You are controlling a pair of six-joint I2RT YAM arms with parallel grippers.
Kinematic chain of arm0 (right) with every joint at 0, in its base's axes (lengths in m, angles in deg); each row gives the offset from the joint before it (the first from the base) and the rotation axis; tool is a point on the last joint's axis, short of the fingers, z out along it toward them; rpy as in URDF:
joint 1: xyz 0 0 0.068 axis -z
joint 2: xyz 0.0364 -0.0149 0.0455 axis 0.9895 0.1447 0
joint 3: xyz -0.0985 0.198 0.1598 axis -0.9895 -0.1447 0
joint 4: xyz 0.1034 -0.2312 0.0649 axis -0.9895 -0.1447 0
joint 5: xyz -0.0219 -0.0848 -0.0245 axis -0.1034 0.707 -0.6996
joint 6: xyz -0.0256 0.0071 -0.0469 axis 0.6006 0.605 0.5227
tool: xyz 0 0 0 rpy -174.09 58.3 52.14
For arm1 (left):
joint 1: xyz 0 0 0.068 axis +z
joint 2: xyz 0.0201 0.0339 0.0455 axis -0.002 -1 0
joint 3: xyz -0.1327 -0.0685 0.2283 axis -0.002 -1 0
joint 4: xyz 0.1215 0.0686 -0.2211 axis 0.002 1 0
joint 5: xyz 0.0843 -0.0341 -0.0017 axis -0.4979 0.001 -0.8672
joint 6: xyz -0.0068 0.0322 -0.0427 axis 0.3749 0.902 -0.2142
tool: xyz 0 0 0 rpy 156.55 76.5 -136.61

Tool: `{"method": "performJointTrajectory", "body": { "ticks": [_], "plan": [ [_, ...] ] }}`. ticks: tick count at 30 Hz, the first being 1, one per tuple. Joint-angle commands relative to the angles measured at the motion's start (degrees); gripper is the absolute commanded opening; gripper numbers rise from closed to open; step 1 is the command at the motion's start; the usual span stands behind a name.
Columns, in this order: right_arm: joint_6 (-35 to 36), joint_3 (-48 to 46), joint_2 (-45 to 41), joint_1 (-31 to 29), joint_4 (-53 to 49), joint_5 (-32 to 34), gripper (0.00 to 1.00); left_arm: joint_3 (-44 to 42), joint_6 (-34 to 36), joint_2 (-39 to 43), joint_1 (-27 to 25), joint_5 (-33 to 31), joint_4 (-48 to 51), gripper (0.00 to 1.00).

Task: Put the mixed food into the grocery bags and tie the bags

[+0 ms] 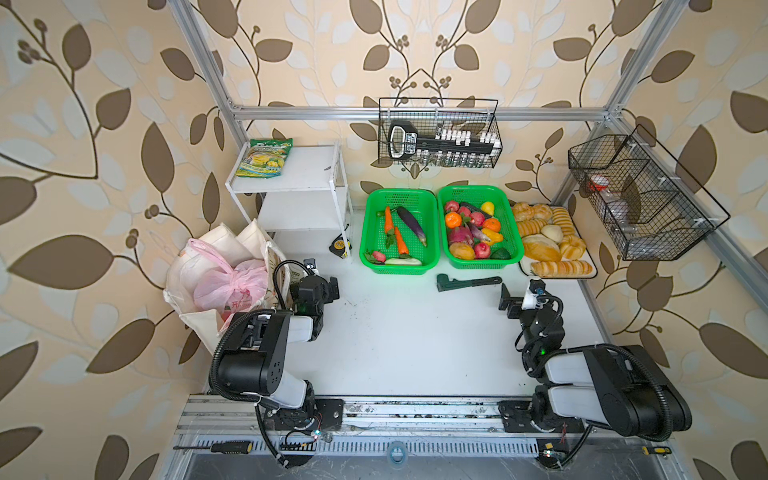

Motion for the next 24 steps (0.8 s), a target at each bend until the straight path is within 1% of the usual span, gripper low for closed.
{"method": "performJointTrajectory", "body": {
  "ticks": [1, 2, 3, 4, 5, 6, 9, 10, 21, 24],
  "plan": [
    [1.6, 2.7, -0.2, 0.6, -2.9, -8.7, 1.0, 0.9, -1.7, -0.1, 0.8, -1.5, -2.3, 0.99],
    [2.1, 4.8, 0.3, 0.5, -6.1, -9.8, 0.99, 0.9, -1.7, -0.1, 0.8, -1.5, -2.3, 0.99],
    [1.4, 6.4, 0.8, 0.7, -7.9, -8.8, 0.99, 0.8, -1.7, -0.1, 0.8, -1.5, -2.3, 0.99],
    [-0.1, 8.4, 1.0, 0.7, -11.9, -5.2, 1.0, 0.9, -1.7, -0.1, 0.8, -1.5, -2.3, 0.99],
    [-1.9, 9.5, 1.6, 0.8, -12.9, -1.2, 1.0, 0.8, -1.7, 0.0, 0.8, -1.5, -2.3, 0.99],
    [-2.1, 8.9, 1.5, 1.3, -11.9, -1.5, 1.0, 0.8, -1.7, 0.0, 0.8, -1.5, -2.2, 0.99],
    [-3.3, 8.0, 1.1, -0.7, -10.7, 7.5, 1.0, 0.8, -1.7, 0.0, 0.8, -1.5, -2.3, 0.99],
    [-3.7, 7.8, 1.1, -1.0, -10.4, 8.7, 1.0, 0.8, -1.7, 0.0, 0.8, -1.5, -2.3, 0.99],
    [-3.5, 7.6, 1.0, -1.3, -10.1, 9.2, 1.0, 0.7, -1.7, 0.1, 0.8, -1.5, -2.3, 0.99],
    [-2.5, 7.4, 1.0, -2.4, -9.6, 10.7, 1.0, 0.7, -1.7, 0.1, 0.8, -1.5, -2.3, 0.99]
  ]
}}
